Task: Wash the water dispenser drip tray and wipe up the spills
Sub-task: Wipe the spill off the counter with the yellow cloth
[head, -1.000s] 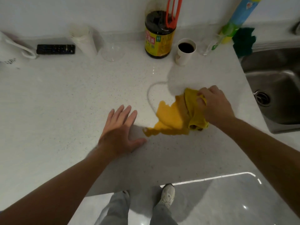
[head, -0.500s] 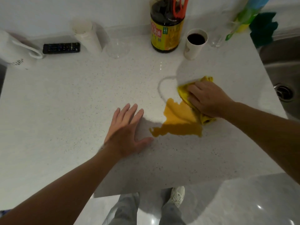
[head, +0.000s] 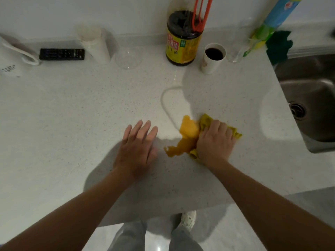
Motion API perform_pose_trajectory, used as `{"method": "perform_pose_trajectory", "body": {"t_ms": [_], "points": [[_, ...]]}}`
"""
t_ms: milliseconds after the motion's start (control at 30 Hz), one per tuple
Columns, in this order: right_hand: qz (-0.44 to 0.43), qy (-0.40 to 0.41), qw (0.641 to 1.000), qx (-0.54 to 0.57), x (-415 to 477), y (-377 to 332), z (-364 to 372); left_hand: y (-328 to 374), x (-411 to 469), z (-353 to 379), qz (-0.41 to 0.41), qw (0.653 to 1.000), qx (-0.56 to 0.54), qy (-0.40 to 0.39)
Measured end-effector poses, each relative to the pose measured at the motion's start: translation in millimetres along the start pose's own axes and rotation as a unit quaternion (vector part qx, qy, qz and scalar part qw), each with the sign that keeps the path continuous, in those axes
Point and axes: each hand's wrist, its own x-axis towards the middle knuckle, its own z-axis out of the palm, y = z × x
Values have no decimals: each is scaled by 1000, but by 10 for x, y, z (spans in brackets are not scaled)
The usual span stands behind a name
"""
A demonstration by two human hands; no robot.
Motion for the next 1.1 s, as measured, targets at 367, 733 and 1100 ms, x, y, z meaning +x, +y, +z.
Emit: {"method": "perform_pose_trajectory", "body": {"t_ms": [367,733,1100], "points": [[-513,-72,855,-9,1332,-222,207,-26,-1,86,-10,999,4,41],[-370,-156,911,90,535,18,-147,-121,-72,-145,-24,994,-104,-1],[-363,-191,912,-18,461,-166,100,-603,-415,-205,29,999,-9,-11]]}}
